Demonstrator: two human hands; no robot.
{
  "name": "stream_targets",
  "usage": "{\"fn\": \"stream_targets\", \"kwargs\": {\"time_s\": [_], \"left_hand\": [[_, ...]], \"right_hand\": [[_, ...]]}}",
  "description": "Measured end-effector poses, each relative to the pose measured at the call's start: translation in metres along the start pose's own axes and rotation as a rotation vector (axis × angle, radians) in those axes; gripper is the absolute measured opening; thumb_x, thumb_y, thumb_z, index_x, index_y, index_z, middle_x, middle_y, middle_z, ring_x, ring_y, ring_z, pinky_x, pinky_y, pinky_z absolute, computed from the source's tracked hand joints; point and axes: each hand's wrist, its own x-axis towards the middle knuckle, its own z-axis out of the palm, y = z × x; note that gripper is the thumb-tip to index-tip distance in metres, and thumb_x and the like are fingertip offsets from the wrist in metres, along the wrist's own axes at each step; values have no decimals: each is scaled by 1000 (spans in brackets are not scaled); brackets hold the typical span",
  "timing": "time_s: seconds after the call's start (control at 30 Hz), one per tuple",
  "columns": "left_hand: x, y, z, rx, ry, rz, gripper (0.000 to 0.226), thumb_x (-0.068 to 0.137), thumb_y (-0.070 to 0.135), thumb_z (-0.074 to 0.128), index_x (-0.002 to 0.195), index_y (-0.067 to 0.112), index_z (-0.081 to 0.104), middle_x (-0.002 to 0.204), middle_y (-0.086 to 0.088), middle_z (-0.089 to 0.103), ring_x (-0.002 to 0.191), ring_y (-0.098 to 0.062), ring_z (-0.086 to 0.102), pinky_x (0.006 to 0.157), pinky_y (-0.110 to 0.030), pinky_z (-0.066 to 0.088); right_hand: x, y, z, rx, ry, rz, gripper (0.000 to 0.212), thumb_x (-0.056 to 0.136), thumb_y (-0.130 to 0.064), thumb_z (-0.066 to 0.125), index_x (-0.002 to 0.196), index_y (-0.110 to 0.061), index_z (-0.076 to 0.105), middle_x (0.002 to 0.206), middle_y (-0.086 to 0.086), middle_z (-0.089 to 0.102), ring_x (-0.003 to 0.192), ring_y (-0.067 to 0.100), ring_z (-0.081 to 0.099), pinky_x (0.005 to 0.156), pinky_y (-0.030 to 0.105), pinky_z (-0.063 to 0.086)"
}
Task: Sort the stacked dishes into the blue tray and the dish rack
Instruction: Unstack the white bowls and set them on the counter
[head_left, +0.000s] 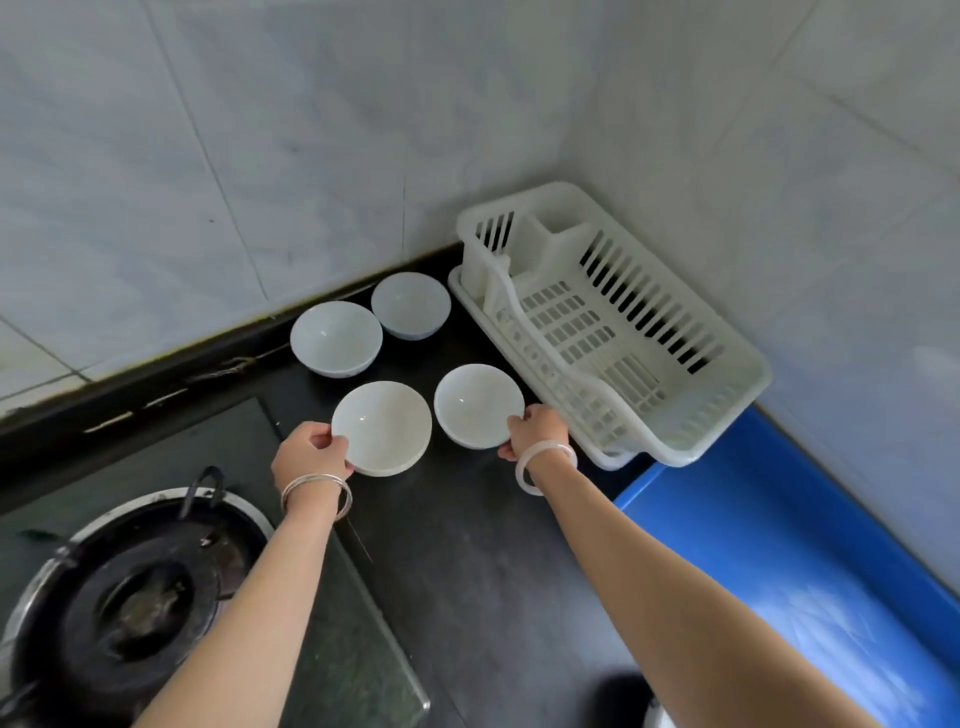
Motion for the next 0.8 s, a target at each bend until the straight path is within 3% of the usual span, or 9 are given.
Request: {"fn": "stream_targets", "kwargs": {"time_s": [0.37,0.5,0.67,0.8], "left_hand": [[17,-9,2,-144,16,-60,19,83,0,57,101,4,62,106,-17,66,84,-27,60,68,-31,54],[16,-15,5,-303,-78,-153,25,89,5,53,113,9,55,118,-15,59,103,-34,61,78,-38,53],[8,-20,9,-512,-156,-256,40,92,3,45,130,14,47,121,-8,57,95,-32,62,76,-38,52],[8,-15,14,-569,-155,-264,41,92,2,44,131,12,46,125,-11,57,97,-34,61,78,-39,51]], "right_hand": [[16,-5,22,94,7,49,11,91,-17,49,98,-10,54,69,7,65,50,13,65,56,27,58],[9,-6,21,279,-73,117,16,93,-21,51,108,-15,49,78,9,66,61,17,67,52,25,57],[-3,8,26,633,-201,227,38,92,-14,55,130,-15,48,100,14,68,85,24,69,70,31,57],[-1,4,35,730,-174,217,42,90,-8,56,132,-11,49,103,15,68,87,22,69,74,29,57]]}}
